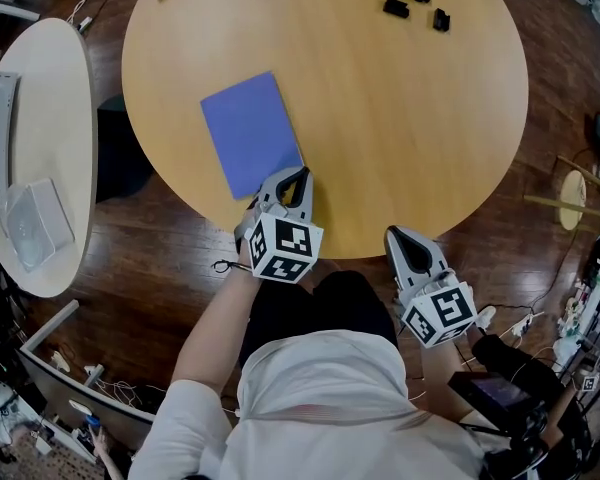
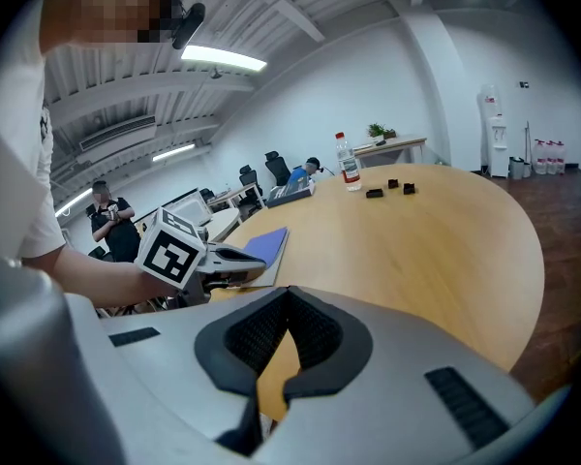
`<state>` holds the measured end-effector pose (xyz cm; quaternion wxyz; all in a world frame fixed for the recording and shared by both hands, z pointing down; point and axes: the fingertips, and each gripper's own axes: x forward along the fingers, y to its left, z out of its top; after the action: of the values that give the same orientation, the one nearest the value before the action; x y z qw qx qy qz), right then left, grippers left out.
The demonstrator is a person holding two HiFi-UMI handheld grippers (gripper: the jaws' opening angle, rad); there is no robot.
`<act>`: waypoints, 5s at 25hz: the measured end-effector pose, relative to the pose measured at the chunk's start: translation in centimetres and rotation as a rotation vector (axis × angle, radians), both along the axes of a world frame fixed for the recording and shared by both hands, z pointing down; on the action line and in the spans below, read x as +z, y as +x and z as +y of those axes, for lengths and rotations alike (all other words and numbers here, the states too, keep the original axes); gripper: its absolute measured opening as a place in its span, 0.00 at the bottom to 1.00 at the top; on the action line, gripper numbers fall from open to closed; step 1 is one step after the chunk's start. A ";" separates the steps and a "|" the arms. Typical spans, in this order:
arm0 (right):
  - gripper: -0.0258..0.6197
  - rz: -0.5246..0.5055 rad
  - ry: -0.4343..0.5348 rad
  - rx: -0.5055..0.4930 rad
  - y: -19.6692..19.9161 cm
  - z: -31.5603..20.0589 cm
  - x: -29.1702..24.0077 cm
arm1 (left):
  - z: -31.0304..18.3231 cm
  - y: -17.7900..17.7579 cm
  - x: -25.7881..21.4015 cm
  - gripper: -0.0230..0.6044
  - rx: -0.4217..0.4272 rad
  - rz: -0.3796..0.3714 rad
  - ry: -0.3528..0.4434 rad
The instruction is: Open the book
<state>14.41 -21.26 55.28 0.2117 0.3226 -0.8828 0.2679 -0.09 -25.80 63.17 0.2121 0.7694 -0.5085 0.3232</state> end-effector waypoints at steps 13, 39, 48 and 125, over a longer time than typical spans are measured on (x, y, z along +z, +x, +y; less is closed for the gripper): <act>0.03 -0.062 0.016 -0.136 -6.5 1.1 -1.8 | 3.6 -8.7 -11.8 0.05 -0.424 0.354 0.196; 0.03 -0.020 0.014 -0.185 -13.6 3.5 -1.8 | 15.0 -28.3 -3.5 0.05 -0.897 0.264 0.096; 0.03 -0.007 0.007 -0.181 -14.9 4.1 -1.0 | 13.9 -26.8 1.3 0.05 -0.777 0.220 0.006; 0.03 -0.285 0.571 -0.151 -13.8 1.9 -28.1 | 16.1 -17.6 -35.4 0.06 -0.464 0.314 0.656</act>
<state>0.61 -19.39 27.21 0.0063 0.2618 -0.9644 0.0358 -17.74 -9.71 27.74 0.0984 0.7012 -0.7054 -0.0328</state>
